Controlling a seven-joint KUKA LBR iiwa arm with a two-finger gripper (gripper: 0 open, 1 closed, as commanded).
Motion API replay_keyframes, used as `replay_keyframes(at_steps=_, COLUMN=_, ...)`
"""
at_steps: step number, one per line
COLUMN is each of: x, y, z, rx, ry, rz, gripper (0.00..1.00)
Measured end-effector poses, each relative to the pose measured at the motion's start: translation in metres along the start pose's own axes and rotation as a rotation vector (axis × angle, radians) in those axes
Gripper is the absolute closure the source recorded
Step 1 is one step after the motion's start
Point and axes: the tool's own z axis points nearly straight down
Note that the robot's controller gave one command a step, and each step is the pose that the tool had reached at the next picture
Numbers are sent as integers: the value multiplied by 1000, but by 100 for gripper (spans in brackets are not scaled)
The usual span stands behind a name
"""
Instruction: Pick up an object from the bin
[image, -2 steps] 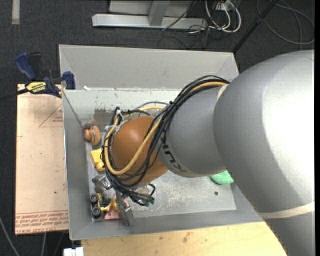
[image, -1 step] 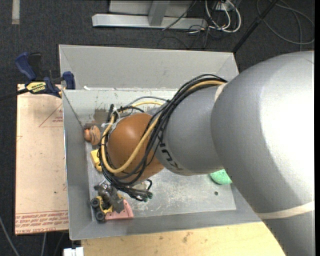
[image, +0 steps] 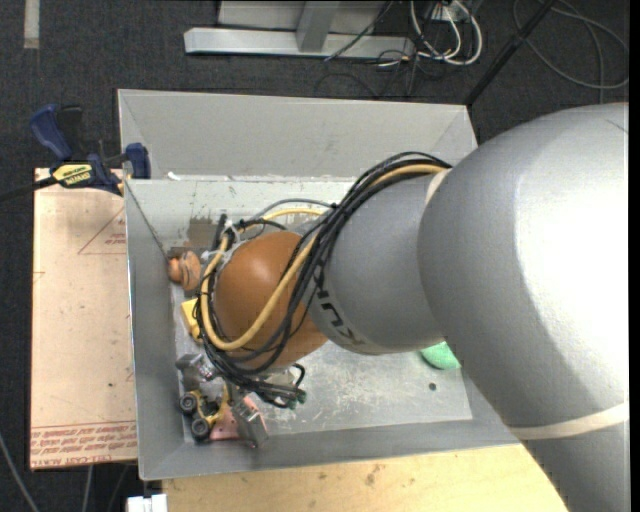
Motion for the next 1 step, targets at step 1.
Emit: replay_keyframes(at_steps=1, x=2, y=1, z=1, rx=-3, ry=9, rz=0, gripper=100)
